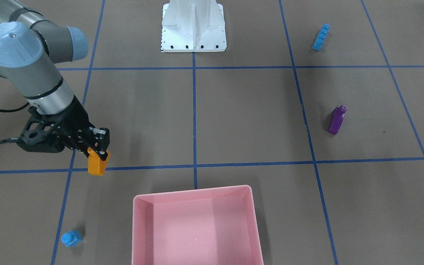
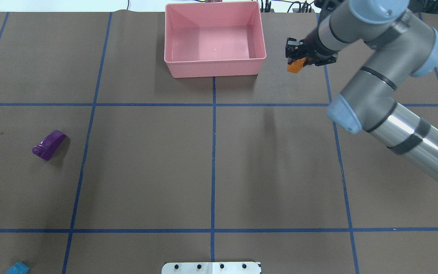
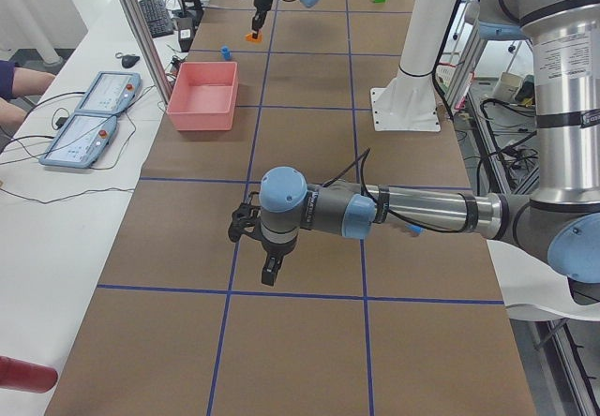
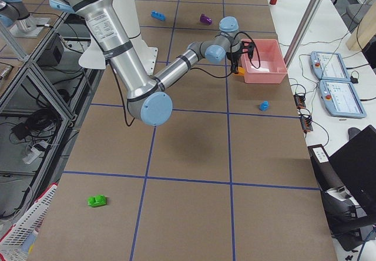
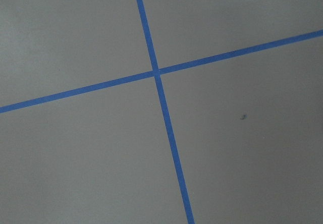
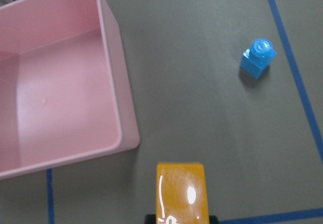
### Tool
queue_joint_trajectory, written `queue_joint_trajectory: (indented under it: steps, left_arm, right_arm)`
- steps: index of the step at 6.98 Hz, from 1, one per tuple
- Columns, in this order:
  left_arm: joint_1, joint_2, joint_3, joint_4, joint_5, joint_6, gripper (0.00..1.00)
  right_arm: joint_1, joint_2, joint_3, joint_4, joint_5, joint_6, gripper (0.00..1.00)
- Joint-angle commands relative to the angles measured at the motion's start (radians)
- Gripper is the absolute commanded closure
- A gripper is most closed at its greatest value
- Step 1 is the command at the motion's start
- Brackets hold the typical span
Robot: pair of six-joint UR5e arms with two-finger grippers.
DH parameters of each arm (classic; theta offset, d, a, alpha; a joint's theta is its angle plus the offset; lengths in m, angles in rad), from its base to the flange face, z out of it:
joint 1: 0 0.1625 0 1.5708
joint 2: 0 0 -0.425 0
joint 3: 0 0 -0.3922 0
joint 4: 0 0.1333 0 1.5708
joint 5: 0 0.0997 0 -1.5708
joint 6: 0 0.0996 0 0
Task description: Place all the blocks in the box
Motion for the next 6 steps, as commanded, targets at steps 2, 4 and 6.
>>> queue_joint_trajectory:
  steps: [2, 4, 6]
  left_arm:
    - [0.000, -0.001, 0.000, 0.000, -0.007, 0.000, 0.00]
    - [0.002, -0.001, 0.000, -0.020, -0.008, 0.000, 0.00]
    - [0.000, -0.001, 0.000, -0.025, -0.020, -0.002, 0.00]
  right_arm:
    - [0.004, 0.392, -0.501, 0.001, -0.045, -0.047, 1.00]
    - [-0.001, 0.500, -0.715, 0.100, -0.052, -0.085, 1.00]
    - [-0.005, 0.511, -0.845, 0.264, -0.053, -0.085, 1.00]
